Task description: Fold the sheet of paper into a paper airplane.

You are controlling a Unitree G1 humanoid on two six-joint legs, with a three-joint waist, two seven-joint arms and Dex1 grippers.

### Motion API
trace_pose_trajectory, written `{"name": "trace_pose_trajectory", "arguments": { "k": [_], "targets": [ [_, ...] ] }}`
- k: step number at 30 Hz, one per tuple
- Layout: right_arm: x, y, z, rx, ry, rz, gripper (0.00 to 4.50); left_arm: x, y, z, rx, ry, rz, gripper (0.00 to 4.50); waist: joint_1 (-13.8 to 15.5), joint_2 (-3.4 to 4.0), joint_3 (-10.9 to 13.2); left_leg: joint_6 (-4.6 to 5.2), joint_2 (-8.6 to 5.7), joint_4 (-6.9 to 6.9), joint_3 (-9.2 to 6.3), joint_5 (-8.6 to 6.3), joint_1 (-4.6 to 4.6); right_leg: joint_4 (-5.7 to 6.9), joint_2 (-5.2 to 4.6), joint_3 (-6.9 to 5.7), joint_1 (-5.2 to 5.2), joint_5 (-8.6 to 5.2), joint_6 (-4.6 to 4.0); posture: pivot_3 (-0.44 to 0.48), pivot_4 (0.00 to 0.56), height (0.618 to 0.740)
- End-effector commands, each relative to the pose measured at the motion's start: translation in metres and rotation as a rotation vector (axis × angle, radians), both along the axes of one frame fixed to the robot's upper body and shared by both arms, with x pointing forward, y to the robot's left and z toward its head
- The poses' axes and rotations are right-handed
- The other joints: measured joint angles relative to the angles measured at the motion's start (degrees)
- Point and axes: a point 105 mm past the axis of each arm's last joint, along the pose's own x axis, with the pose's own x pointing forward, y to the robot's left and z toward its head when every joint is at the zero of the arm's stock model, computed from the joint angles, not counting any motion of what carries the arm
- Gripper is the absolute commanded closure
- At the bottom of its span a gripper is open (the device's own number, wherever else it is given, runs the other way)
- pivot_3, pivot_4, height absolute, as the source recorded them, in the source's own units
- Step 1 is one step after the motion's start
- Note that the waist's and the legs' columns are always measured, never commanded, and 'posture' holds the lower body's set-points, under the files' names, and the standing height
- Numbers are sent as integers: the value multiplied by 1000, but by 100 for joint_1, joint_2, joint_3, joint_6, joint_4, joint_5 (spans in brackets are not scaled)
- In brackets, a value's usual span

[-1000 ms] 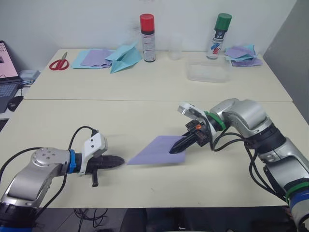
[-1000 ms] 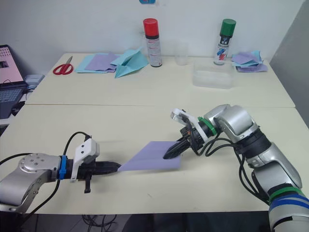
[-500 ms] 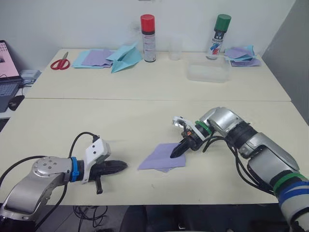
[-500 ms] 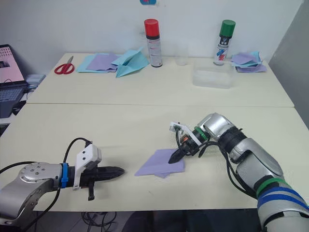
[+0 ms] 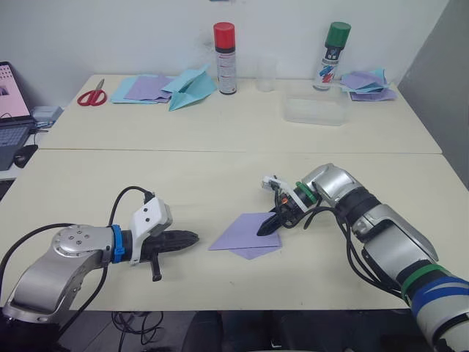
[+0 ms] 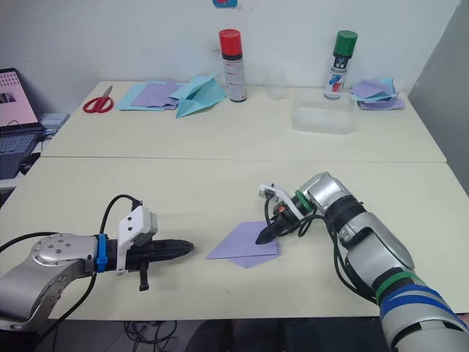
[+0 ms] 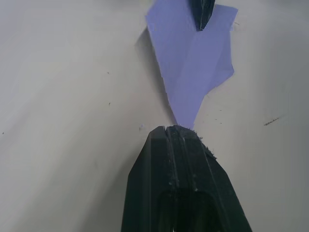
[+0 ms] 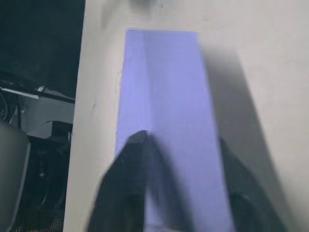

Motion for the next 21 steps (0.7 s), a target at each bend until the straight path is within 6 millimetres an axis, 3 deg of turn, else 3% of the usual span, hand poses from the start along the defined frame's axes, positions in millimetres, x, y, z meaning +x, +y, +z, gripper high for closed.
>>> {"name": "trace_pose_trajectory", "arguments": {
  "k": [1,3,8,13,16,19,21],
  "targets": [
    [9,-3,15,14,-42,-18,1737,5,-7,13,-21,-55,-30,4500,-1,0,0,0,0,7,0,0,0,3,2,-1,1,0,0,0,150,740],
    [13,-5,19,15,-50,-37,1229,7,-13,17,-37,-74,-46,4500,0,0,0,0,0,12,1,0,0,4,3,-1,3,0,0,0,150,740],
    [20,-10,33,34,-63,-57,1229,12,-31,22,-75,-110,-75,4500,2,0,0,0,-1,40,3,0,-7,5,6,2,8,1,2,0,150,740],
    [34,-7,49,78,-170,-100,1229,14,-46,14,-96,-128,-80,4500,-3,0,0,0,-2,50,3,0,-9,6,8,12,7,4,7,0,150,740],
    [47,6,61,104,-376,-94,1229,14,-52,7,-106,-123,-67,4500,-6,0,0,0,-2,51,2,0,-9,8,14,13,6,5,7,0,150,740],
    [37,25,77,194,-480,-38,1229,12,-54,3,-122,-116,-59,4500,-7,0,0,0,0,50,1,0,-9,11,20,14,4,5,7,0,150,740],
    [19,28,76,233,-482,-8,1596,10,-54,5,-145,-108,-54,4500,2,0,0,0,5,49,-4,-1,-10,16,21,12,4,5,7,0,150,740]
  ]
}}
